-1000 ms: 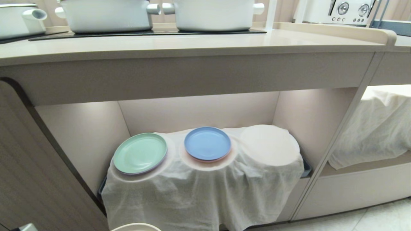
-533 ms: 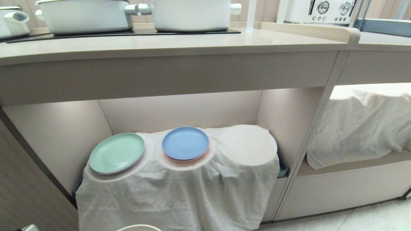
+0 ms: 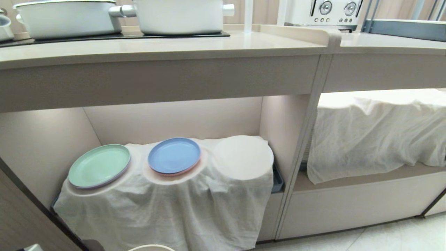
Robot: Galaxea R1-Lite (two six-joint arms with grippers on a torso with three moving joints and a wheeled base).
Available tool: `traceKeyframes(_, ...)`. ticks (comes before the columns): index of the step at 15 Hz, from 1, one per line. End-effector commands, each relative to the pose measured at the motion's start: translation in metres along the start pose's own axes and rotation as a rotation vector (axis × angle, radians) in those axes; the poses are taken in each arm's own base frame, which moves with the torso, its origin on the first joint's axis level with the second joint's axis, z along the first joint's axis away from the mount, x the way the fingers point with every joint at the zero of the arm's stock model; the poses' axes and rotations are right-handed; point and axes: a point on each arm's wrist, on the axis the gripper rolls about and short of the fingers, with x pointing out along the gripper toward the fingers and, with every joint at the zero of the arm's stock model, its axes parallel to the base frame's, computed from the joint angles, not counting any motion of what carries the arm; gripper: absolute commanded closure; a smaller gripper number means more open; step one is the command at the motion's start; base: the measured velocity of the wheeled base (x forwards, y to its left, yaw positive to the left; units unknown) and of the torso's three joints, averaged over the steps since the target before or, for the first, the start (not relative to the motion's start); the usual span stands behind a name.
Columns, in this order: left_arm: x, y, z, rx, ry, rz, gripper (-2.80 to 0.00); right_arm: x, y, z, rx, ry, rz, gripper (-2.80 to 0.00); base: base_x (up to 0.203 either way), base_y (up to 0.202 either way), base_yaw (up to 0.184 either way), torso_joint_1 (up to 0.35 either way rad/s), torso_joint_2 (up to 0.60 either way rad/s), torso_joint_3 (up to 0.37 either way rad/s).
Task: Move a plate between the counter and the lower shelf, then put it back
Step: Put the plate in the cupboard
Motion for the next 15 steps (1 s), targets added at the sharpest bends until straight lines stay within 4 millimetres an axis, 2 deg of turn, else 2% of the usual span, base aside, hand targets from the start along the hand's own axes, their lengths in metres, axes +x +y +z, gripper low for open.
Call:
traceKeyframes(1,0.0002,0.0001,-0.0003,-0.004,0.005,0.0,0.0,0.0,0.0,0.0,0.0,0.0,0.0,0.0,0.0,-0.195,0.004,0.004,0.01,0.002)
traceKeyframes(13,-0.0006,-0.0004,0.0004,-0.003,0.0,-0.002,0.0,0.0,0.0,0.0,0.0,0.0,0.0,0.0,0.0,-0.193,0.001,0.001,0.0,0.003)
traceKeyframes(15,-0.0004,-0.0002,0.0001,-0.003,0.001,-0.002,0.0,0.0,0.0,0.0,0.0,0.0,0.0,0.0,0.0,-0.104,0.003,0.002,0.0,0.006)
